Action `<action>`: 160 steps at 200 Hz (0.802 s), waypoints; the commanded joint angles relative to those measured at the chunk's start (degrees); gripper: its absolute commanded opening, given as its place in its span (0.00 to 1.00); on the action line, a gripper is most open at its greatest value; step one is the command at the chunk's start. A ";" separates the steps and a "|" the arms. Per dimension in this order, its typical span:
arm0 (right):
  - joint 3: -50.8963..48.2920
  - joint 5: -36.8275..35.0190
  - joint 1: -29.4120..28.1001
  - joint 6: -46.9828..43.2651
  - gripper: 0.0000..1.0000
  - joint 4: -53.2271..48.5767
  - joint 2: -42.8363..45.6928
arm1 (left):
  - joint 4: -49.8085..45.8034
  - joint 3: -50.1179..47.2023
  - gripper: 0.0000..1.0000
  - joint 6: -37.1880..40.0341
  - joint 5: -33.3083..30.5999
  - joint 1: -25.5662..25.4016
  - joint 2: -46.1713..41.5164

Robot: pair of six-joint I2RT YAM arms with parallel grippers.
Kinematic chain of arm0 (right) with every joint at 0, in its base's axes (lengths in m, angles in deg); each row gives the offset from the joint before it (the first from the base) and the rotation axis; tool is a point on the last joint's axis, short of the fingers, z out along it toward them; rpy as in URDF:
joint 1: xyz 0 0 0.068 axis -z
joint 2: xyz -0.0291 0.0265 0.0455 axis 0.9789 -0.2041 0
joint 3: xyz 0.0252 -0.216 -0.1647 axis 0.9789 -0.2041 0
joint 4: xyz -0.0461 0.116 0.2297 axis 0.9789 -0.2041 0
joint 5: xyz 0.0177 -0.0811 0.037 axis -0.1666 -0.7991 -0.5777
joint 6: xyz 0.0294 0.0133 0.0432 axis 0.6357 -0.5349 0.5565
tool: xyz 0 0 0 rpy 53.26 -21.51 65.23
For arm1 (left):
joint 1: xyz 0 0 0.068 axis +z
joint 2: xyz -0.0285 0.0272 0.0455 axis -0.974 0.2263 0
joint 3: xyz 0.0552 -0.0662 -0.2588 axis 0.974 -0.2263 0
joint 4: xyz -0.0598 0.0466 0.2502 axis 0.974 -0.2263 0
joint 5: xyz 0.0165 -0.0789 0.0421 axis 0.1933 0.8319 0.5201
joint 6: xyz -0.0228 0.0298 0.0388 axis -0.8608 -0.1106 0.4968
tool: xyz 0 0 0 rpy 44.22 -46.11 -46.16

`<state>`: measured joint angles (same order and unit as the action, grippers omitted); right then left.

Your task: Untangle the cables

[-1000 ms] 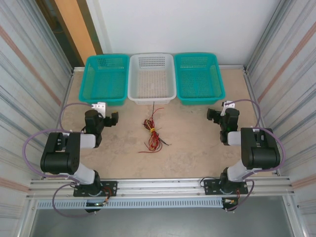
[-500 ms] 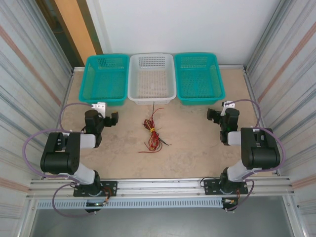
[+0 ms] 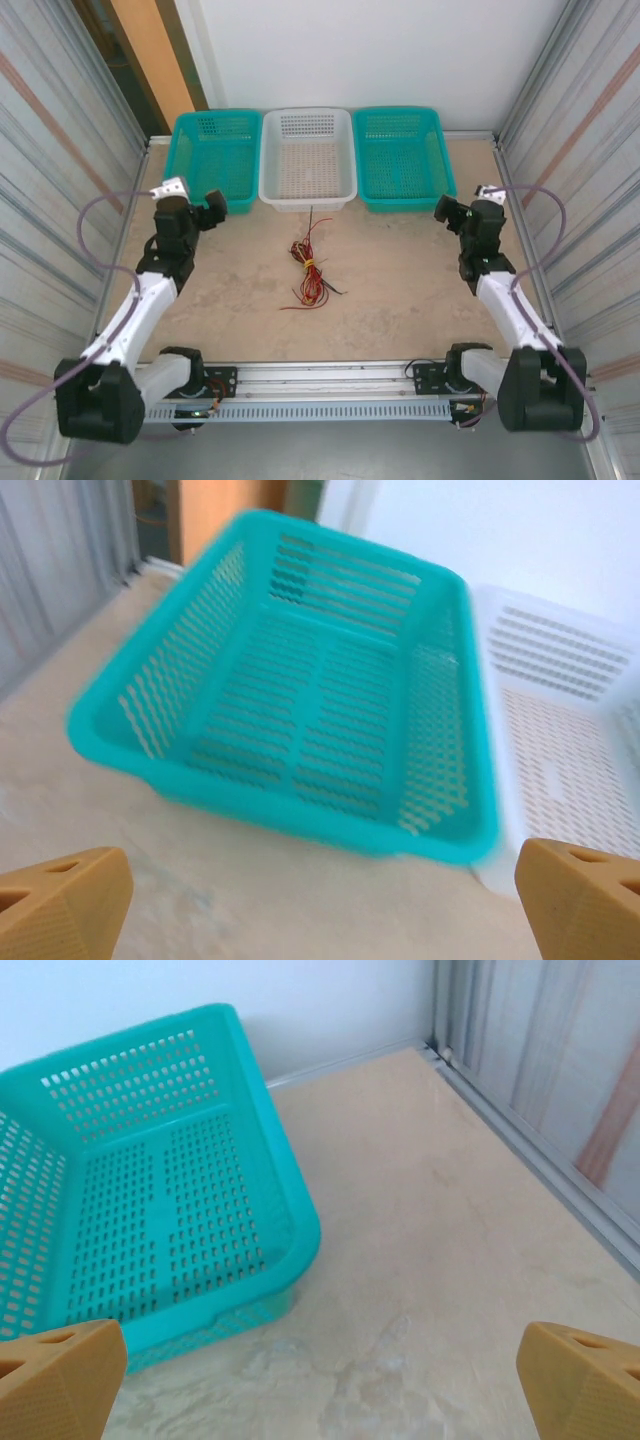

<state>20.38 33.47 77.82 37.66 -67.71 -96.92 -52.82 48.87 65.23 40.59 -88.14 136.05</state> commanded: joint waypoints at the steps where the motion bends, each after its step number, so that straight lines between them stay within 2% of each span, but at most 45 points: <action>1: -1.41 -2.31 0.60 14.36 0.99 -20.73 5.78 | -13.34 -2.42 0.99 -8.23 -2.13 -8.52 -4.74; 16: -1.06 4.37 2.67 18.58 0.99 -29.14 9.51 | -15.63 -2.27 0.98 -9.30 -0.32 -13.97 -5.96; 26: -1.11 4.85 0.66 21.10 0.99 -33.08 11.24 | -16.25 -2.03 0.96 -10.25 2.45 -16.52 -5.55; 38: 0.35 -1.97 -6.24 24.84 0.99 -38.64 11.92 | -16.26 -1.77 0.93 -11.92 7.65 -18.51 -4.31; 58: 5.03 -18.99 -24.09 34.03 0.99 -48.37 10.97 | -14.42 -1.85 0.86 -14.86 16.63 -20.32 -1.07; 71: 6.12 -24.39 -32.43 34.64 0.99 -48.64 11.66 | -12.31 -2.39 0.82 -16.43 21.44 -21.13 1.09; 81: 5.59 -27.66 -35.74 37.97 0.99 -48.55 12.90 | -10.81 -2.97 0.80 -17.54 23.10 -21.99 2.39; 91: 3.98 -23.05 -35.28 37.28 1.00 -43.27 14.45 | -10.47 -3.16 0.77 -18.12 23.74 -22.48 3.34; 102: 2.90 -15.48 -34.36 34.81 0.95 -36.21 14.06 | -10.43 -3.04 0.74 -18.15 24.56 -22.48 3.93; 126: 8.50 -5.05 -37.04 32.22 0.84 -32.48 2.30 | -13.05 -1.95 0.72 -17.80 22.33 -22.53 4.09; 137: 12.80 -3.58 -40.59 30.36 0.81 -32.65 -5.03 | -15.02 -0.75 0.71 -17.75 21.30 -22.36 4.44; 160: 21.20 -4.62 -48.52 27.55 0.80 -33.94 -14.73 | -17.60 1.41 0.71 -17.48 21.60 -22.09 5.08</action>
<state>34.00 25.69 35.68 68.56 -102.70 -104.83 -66.87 47.03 48.18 62.09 -110.46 140.70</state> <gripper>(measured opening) 0.807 0.709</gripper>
